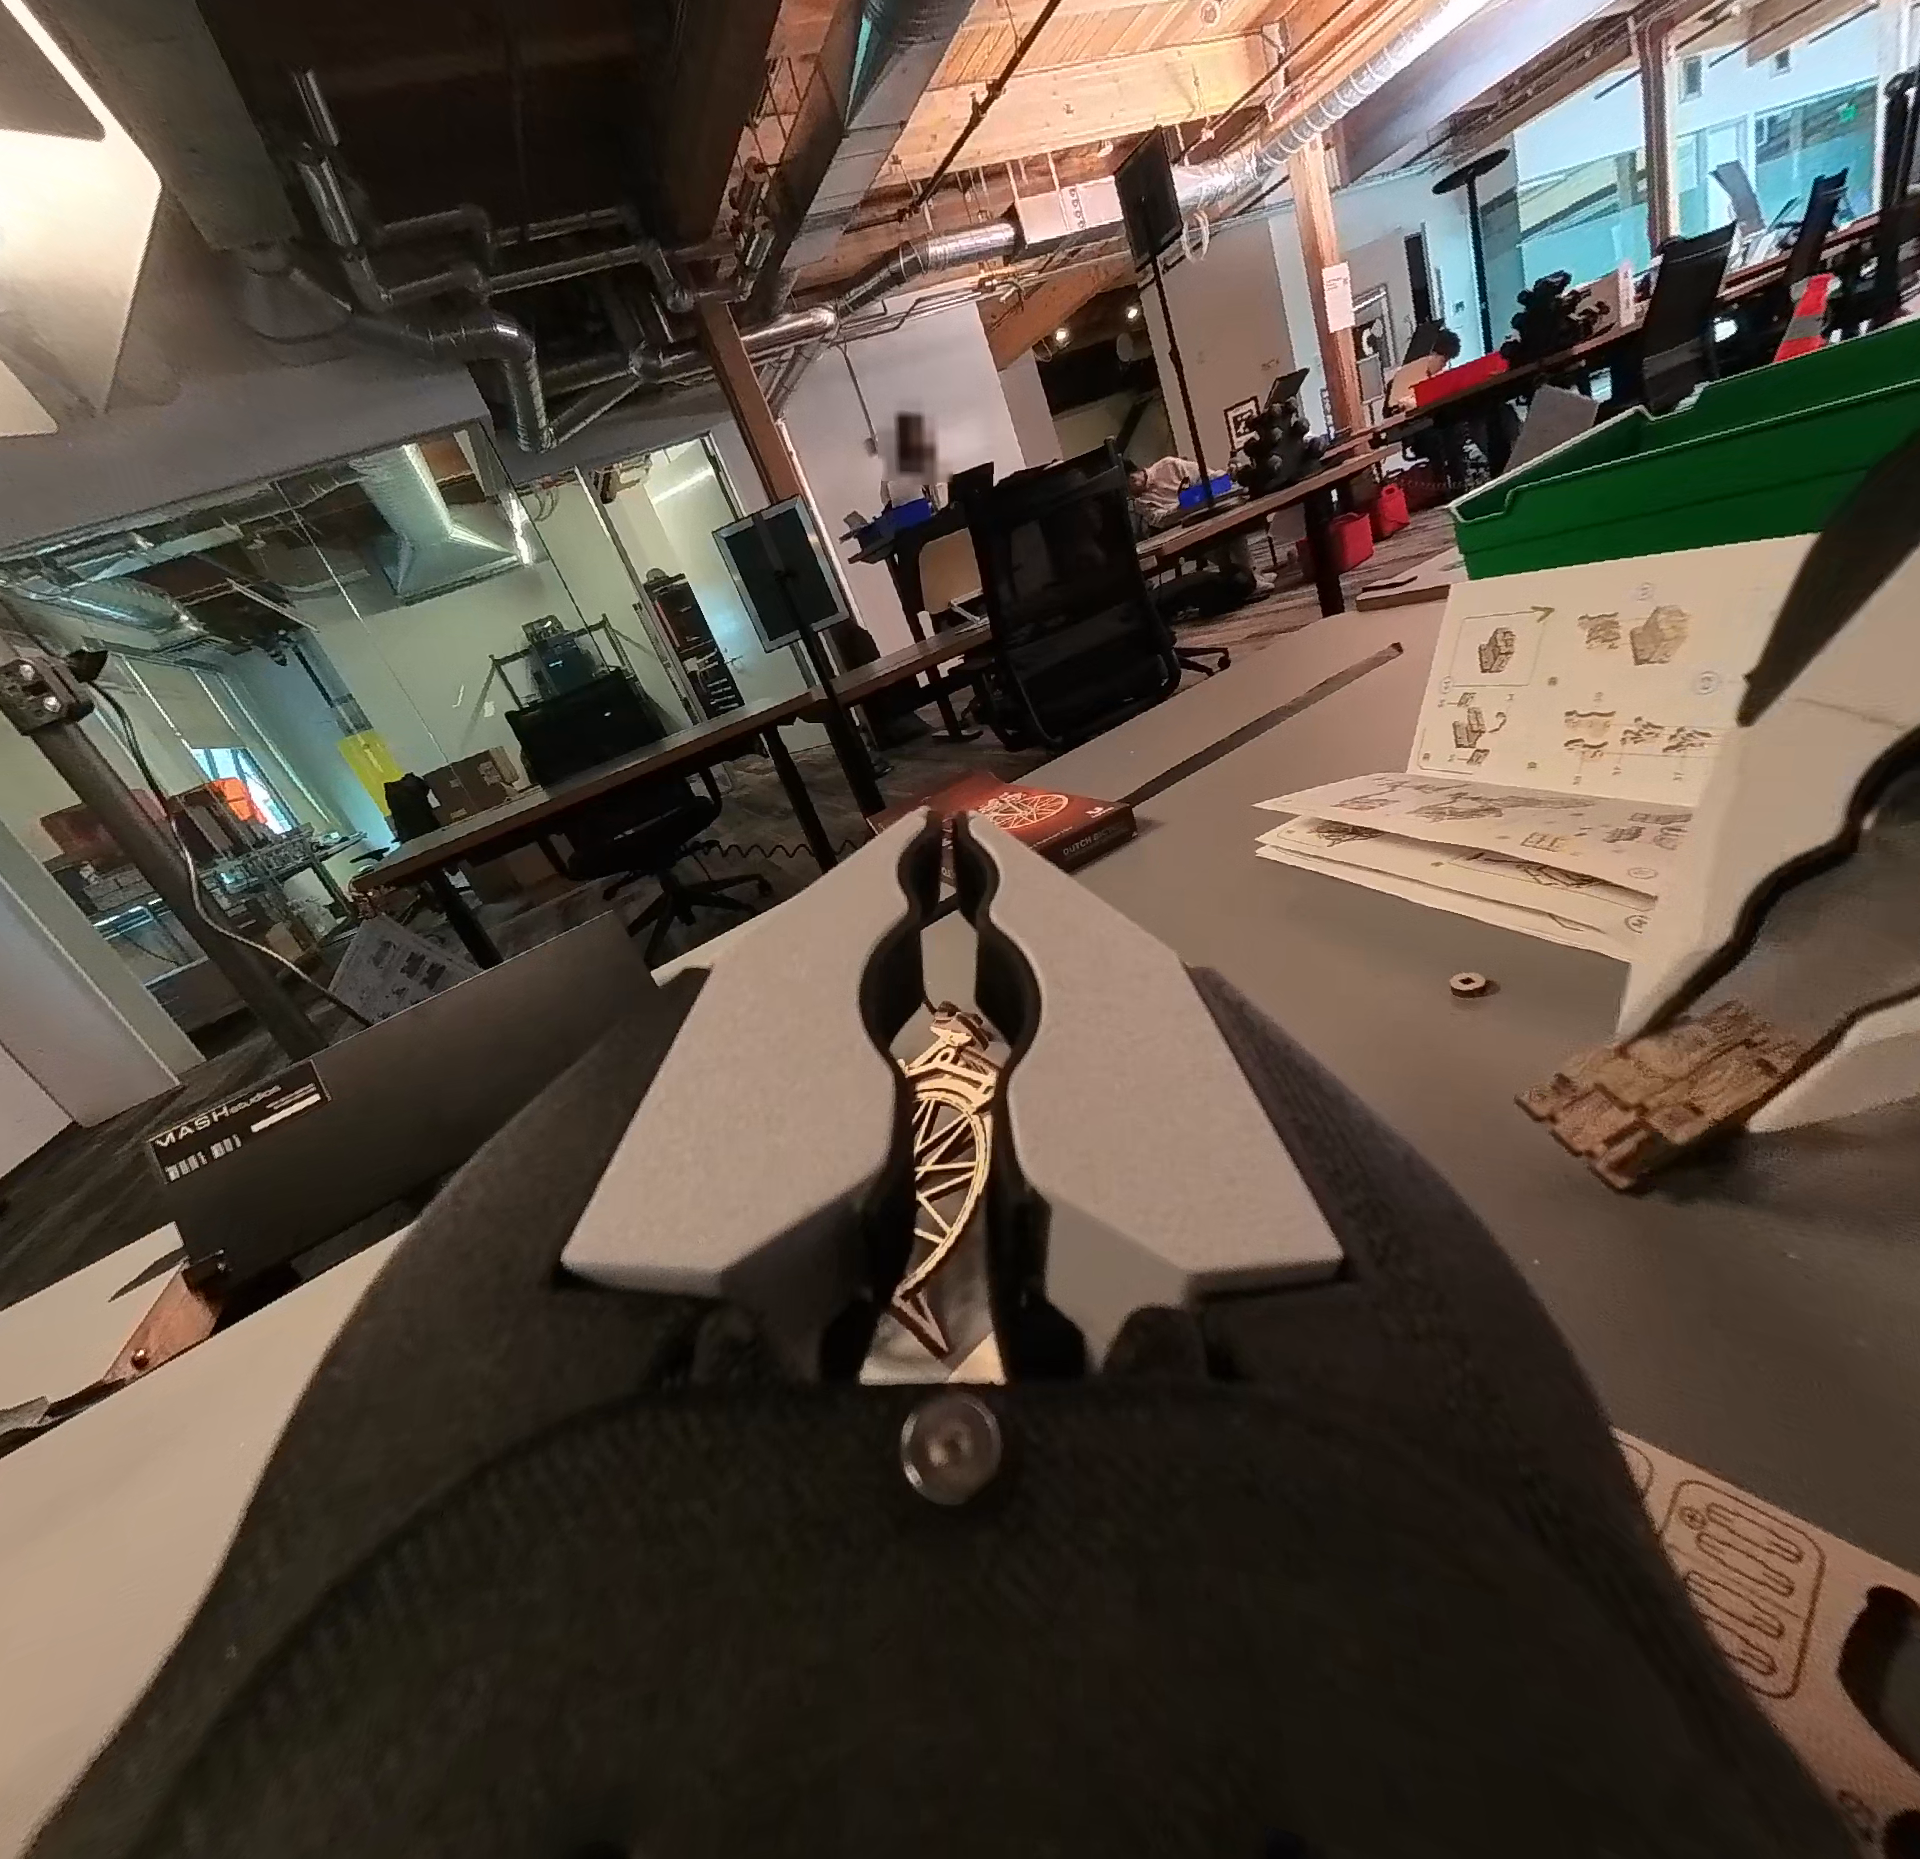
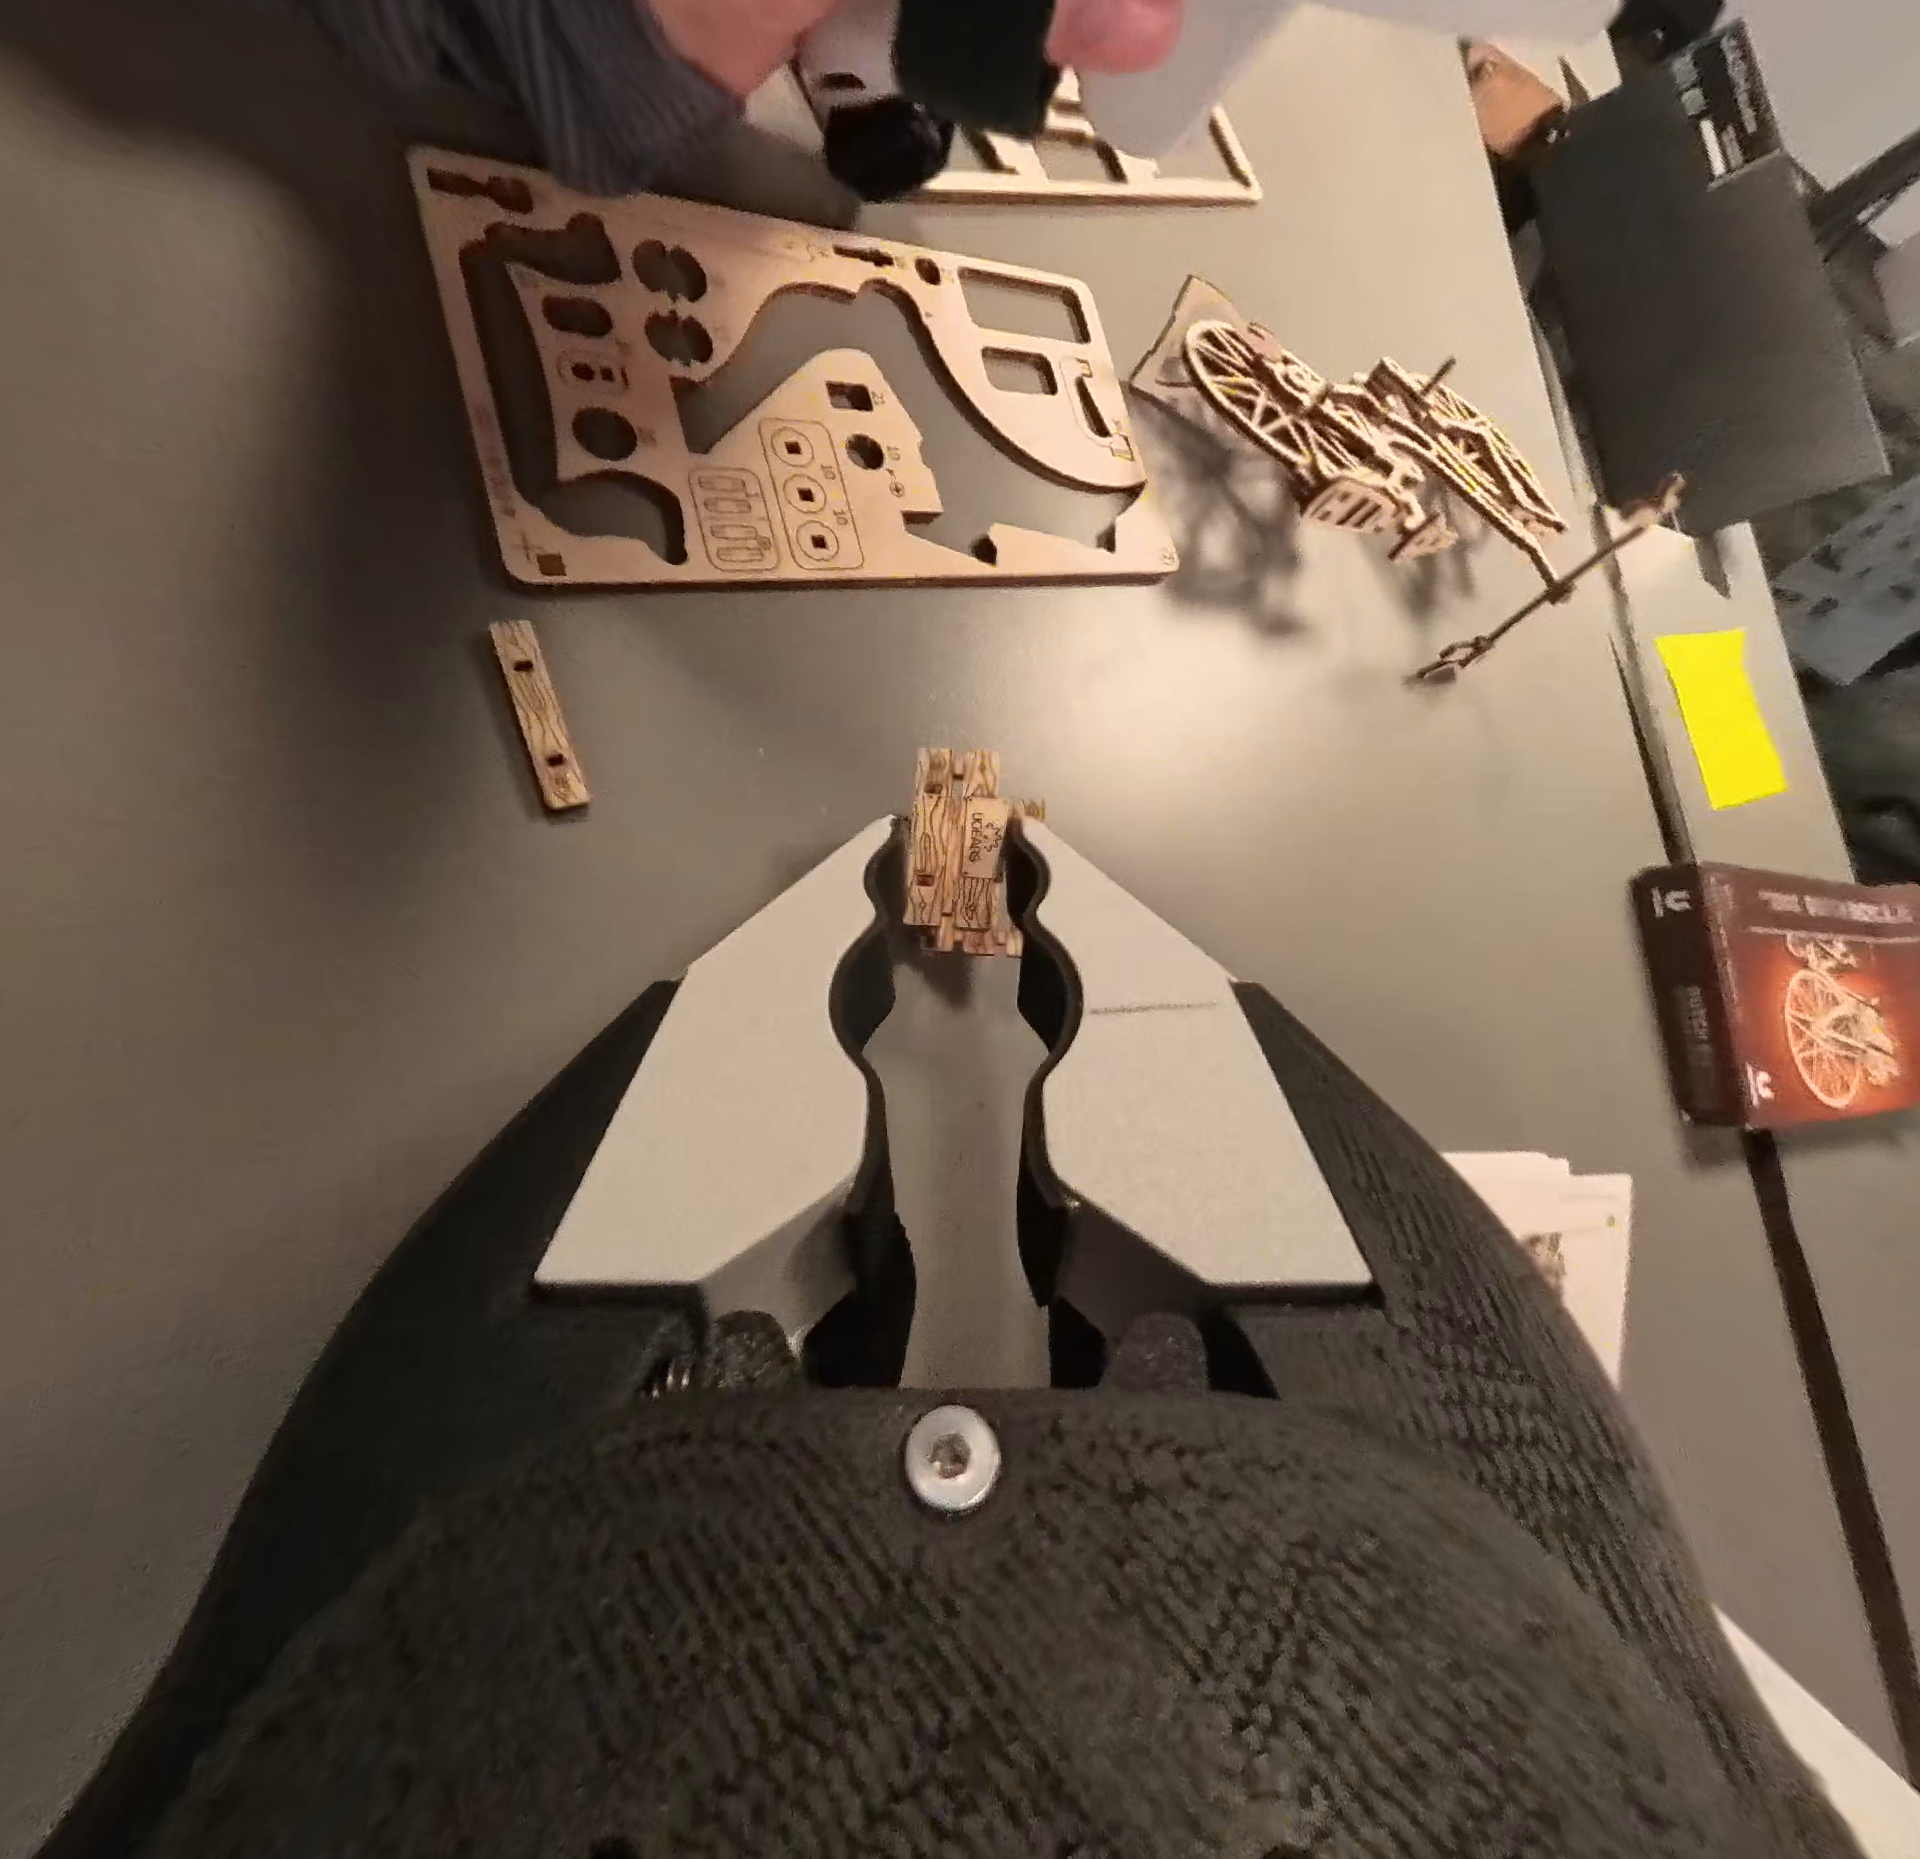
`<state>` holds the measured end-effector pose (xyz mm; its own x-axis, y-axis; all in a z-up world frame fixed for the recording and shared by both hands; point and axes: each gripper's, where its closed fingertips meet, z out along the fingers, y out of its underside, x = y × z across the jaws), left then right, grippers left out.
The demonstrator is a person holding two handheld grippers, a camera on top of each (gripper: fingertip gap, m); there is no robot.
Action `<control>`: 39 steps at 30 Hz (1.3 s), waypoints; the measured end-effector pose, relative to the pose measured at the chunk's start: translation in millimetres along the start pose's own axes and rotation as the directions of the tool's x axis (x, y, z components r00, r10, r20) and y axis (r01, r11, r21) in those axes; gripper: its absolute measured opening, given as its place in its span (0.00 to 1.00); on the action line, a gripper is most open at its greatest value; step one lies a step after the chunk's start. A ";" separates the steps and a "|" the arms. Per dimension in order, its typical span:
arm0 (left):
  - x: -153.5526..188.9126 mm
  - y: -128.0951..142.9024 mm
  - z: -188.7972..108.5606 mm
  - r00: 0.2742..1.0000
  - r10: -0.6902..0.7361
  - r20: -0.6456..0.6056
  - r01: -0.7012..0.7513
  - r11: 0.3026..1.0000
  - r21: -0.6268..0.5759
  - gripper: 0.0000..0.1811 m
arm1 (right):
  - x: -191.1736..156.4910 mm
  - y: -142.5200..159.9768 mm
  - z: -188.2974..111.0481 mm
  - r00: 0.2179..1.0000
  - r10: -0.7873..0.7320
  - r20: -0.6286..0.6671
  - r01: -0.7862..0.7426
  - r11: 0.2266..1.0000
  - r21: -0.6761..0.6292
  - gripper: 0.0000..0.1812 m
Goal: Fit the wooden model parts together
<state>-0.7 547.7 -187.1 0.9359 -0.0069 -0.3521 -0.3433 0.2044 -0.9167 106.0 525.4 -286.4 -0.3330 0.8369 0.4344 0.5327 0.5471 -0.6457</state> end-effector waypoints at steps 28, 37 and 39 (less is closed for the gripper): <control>-0.6 -0.6 -1.5 1.000 -0.002 0.002 0.002 1.000 0.002 0.00 | -74.8 -21.6 -6.9 0.841 0.225 0.493 -0.231 0.972 -0.050 0.12; 0.0 -0.6 -1.9 1.000 0.002 0.003 -0.002 1.000 0.002 0.00 | -69.1 -16.1 2.9 0.882 0.204 0.424 -0.182 0.979 -0.092 0.02; -0.1 -1.0 -2.2 1.000 0.001 0.003 -0.001 1.000 0.004 0.00 | -62.4 -16.4 1.8 0.901 0.185 0.391 -0.172 0.983 -0.067 0.02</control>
<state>-0.7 545.4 -186.5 0.9357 -0.0039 -0.3527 -0.3441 0.2087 -0.9154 116.6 464.2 -304.0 -0.5064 0.8619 0.0266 0.6329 0.3925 -0.6674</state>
